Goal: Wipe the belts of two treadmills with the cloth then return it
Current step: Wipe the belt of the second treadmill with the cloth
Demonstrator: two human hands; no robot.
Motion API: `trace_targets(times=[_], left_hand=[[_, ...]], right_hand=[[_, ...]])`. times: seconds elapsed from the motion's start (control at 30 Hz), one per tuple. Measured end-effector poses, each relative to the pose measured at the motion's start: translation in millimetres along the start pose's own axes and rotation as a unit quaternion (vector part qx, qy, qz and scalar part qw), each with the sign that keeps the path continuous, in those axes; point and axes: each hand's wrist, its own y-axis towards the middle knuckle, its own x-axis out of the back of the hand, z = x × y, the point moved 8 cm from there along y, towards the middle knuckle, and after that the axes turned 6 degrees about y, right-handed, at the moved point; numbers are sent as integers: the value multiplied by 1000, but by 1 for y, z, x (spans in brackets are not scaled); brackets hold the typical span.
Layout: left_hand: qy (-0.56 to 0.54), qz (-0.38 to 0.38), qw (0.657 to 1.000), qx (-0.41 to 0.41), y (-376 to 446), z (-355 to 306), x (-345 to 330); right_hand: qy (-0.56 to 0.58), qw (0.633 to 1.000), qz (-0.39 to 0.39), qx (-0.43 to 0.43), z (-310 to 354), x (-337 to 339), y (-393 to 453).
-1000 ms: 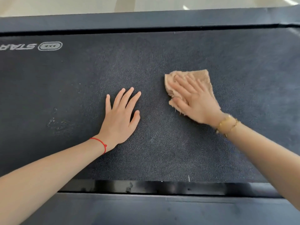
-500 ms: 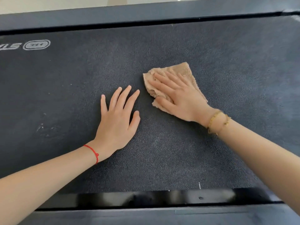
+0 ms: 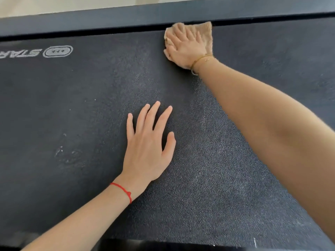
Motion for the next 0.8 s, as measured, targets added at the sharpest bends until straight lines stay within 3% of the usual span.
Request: trace_targets(times=[0.2, 0.37, 0.47, 0.8], left_hand=[[-3, -6, 1000, 1, 0, 1, 0], [1, -8, 1000, 0, 0, -1, 1], [3, -7, 1000, 2, 0, -3, 3], [4, -24, 1000, -6, -3, -4, 3]], right_hand=[[-6, 996, 15, 83, -8, -6, -43], [4, 997, -34, -67, -103, 30, -73], [16, 996, -33, -87, -108, 29, -105], [-7, 993, 23, 119, 12, -22, -284]])
